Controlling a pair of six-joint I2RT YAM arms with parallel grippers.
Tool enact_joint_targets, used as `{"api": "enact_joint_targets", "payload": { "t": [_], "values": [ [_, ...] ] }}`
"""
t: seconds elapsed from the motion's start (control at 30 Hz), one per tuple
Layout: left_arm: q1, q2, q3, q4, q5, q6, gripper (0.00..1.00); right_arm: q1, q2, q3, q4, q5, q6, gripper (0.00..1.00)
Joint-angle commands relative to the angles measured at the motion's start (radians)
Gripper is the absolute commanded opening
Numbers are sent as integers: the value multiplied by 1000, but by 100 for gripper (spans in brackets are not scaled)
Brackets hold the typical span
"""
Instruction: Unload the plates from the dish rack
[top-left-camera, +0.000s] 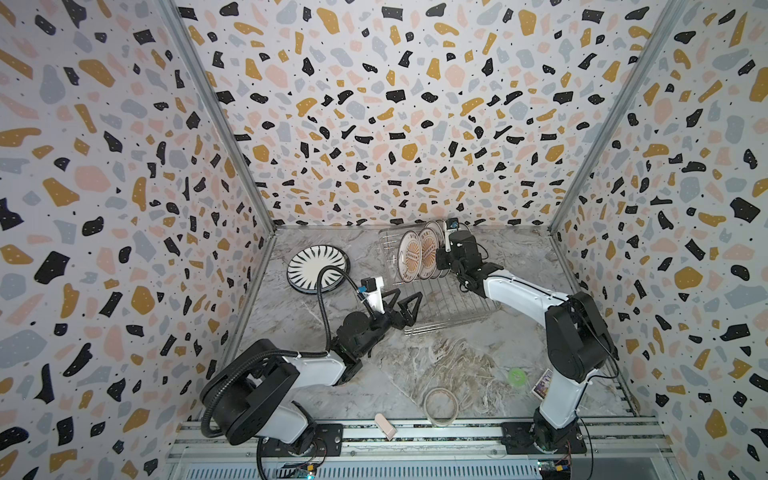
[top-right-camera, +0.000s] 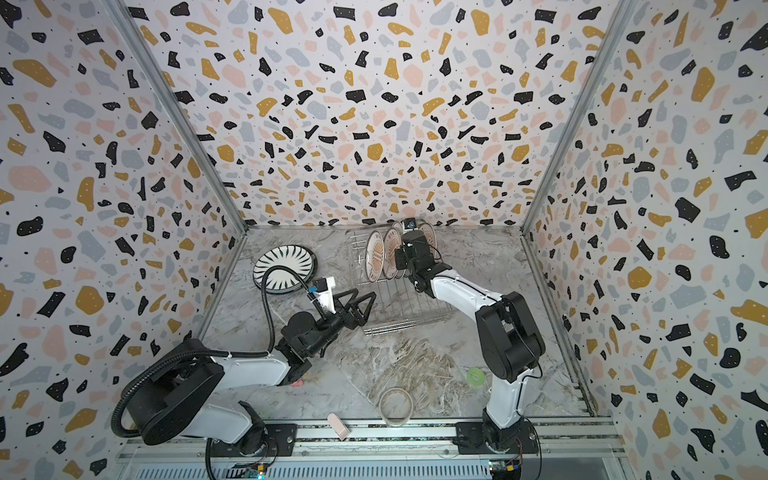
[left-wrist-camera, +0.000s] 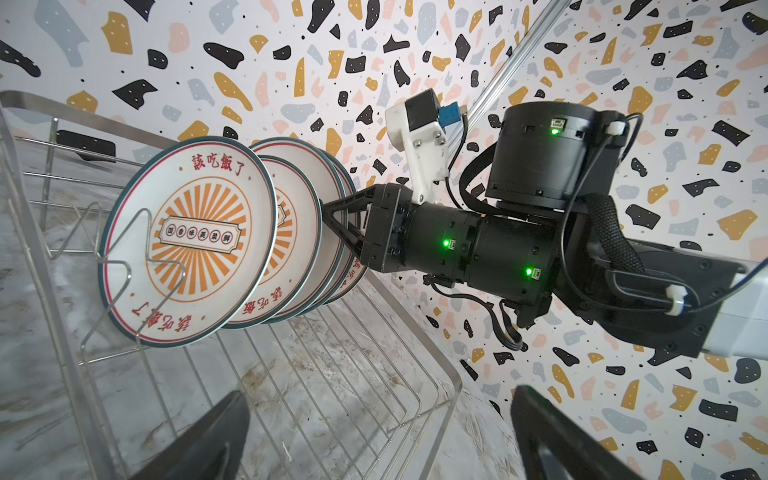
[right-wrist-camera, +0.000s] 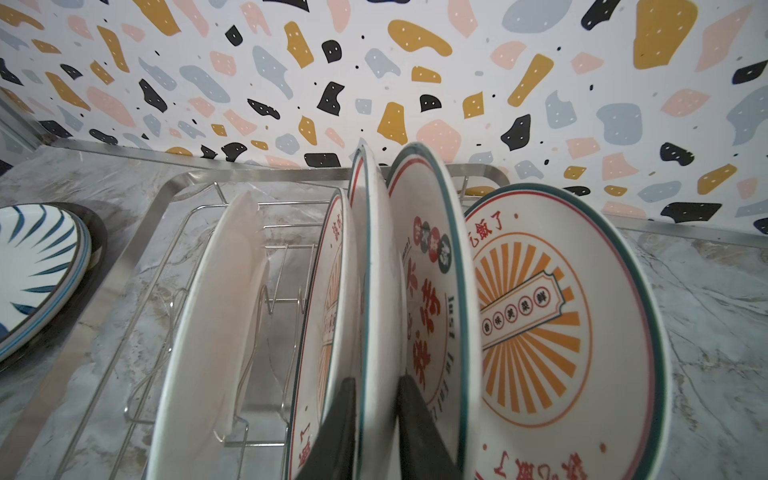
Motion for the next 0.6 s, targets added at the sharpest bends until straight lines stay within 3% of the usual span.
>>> {"api": "enact_joint_targets", "payload": {
  "t": [0.0, 0.43, 0.57],
  "values": [
    [-4, 5, 20, 75, 0, 1, 100, 10, 17, 52, -43, 49, -6, 20],
    [-4, -12, 3, 78, -7, -1, 100, 24, 93, 121, -93, 96, 9, 22],
    [-4, -20, -2, 76, -13, -1, 100, 25, 90, 125, -90, 98, 22, 19]
  ]
}}
